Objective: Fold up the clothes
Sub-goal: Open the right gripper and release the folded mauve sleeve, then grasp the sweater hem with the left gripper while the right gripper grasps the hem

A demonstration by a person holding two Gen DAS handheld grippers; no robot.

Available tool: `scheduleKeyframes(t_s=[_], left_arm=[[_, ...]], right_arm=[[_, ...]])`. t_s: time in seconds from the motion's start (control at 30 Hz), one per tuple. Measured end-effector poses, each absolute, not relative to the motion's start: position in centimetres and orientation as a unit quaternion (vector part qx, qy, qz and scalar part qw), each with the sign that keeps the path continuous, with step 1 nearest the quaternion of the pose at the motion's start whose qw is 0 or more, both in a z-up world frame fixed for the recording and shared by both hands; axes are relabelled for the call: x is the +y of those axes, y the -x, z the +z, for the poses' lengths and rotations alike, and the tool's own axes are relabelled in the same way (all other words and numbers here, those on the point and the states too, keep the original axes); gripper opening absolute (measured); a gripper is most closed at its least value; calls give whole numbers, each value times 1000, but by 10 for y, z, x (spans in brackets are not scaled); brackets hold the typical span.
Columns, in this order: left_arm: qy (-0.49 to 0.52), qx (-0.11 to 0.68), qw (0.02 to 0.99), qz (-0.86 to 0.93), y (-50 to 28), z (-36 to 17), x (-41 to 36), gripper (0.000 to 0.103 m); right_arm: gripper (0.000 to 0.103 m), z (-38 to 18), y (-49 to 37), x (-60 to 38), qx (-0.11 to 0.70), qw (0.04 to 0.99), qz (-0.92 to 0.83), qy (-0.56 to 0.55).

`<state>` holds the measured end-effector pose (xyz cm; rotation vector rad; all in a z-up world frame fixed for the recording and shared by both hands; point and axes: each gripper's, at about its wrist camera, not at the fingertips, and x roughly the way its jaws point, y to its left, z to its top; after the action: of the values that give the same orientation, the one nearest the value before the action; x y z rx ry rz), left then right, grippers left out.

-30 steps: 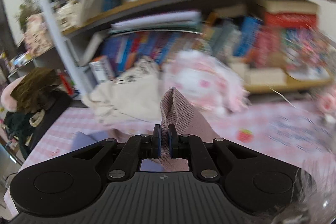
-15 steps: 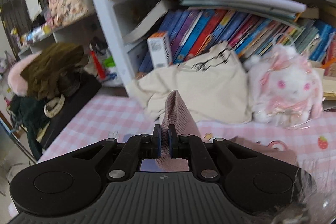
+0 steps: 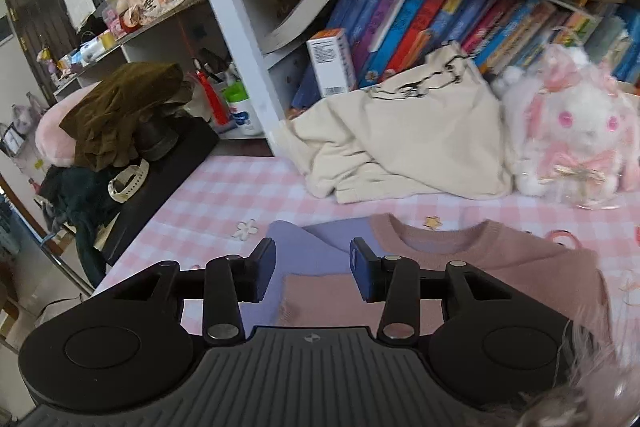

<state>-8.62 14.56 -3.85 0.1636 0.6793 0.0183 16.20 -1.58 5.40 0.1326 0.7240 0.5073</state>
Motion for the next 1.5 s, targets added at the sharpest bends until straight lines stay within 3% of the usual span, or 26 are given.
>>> scheduleKeyframes(t_s=[0.43, 0.73, 0.8, 0.93, 1.1, 1.17, 1.3, 1.37, 1.5], left_arm=[[-84, 363, 928, -21, 89, -48, 145, 93], [-40, 403, 913, -54, 92, -53, 151, 92], [-19, 416, 908, -53, 89, -55, 155, 86], [31, 441, 896, -38, 80, -61, 166, 52], [103, 447, 888, -29, 78, -66, 180, 46], [113, 449, 886, -28, 77, -66, 182, 35], [120, 457, 881, -38, 76, -67, 179, 13], [116, 455, 882, -45, 76, -66, 175, 5], [97, 418, 900, -80, 82, -50, 163, 5]], right_arm=[[45, 6, -19, -132, 420, 895, 148, -36], [48, -34, 87, -191, 467, 874, 39, -130], [47, -35, 97, -197, 465, 875, 25, -135], [47, -35, 99, -207, 461, 877, 5, -139], [40, -41, 89, -213, 462, 871, 11, -163], [35, -45, 85, -212, 469, 866, 19, -170], [11, -49, 79, -201, 481, 864, 37, -144], [10, -46, 77, -197, 480, 866, 51, -132], [10, -34, 76, -196, 463, 868, 94, -153]])
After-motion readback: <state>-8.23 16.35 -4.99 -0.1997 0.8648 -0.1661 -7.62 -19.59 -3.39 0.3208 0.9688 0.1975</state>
